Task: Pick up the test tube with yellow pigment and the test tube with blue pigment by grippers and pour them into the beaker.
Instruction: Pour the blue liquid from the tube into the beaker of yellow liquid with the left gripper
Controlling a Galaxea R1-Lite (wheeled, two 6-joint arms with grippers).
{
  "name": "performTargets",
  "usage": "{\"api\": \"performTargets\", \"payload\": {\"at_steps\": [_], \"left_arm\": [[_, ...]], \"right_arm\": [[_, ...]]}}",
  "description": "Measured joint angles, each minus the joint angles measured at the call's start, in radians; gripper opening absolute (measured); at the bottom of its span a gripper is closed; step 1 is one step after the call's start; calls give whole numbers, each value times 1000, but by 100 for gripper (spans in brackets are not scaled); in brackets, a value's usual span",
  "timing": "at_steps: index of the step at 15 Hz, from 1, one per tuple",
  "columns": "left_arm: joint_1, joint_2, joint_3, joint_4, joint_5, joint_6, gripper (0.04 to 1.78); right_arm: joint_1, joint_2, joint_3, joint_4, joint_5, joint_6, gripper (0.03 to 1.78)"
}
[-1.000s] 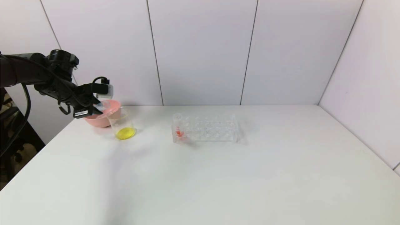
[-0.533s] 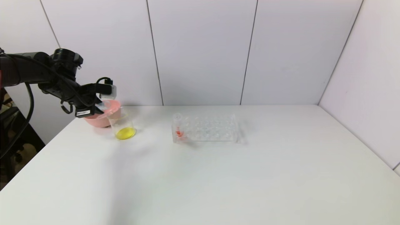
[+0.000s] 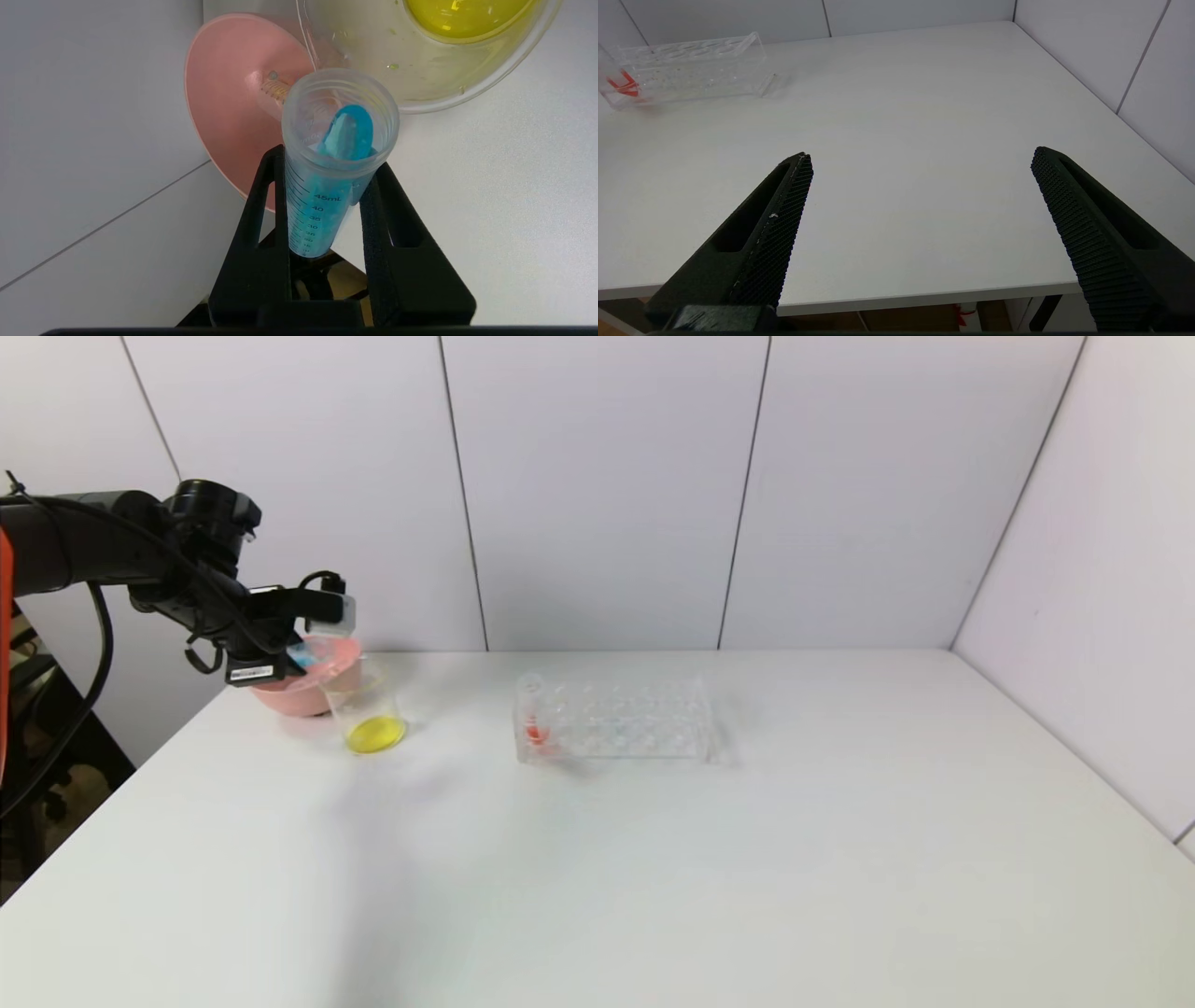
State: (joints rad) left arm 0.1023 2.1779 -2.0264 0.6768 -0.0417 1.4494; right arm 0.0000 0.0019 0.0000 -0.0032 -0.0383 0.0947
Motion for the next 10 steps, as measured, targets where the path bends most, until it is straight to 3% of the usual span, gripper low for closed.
{"api": "performTargets", "payload": {"at_steps": [10], "left_arm": [[-37, -3, 0, 5, 118, 0, 45]], "right_arm": [[0, 0, 0, 0, 0, 0, 171]]}}
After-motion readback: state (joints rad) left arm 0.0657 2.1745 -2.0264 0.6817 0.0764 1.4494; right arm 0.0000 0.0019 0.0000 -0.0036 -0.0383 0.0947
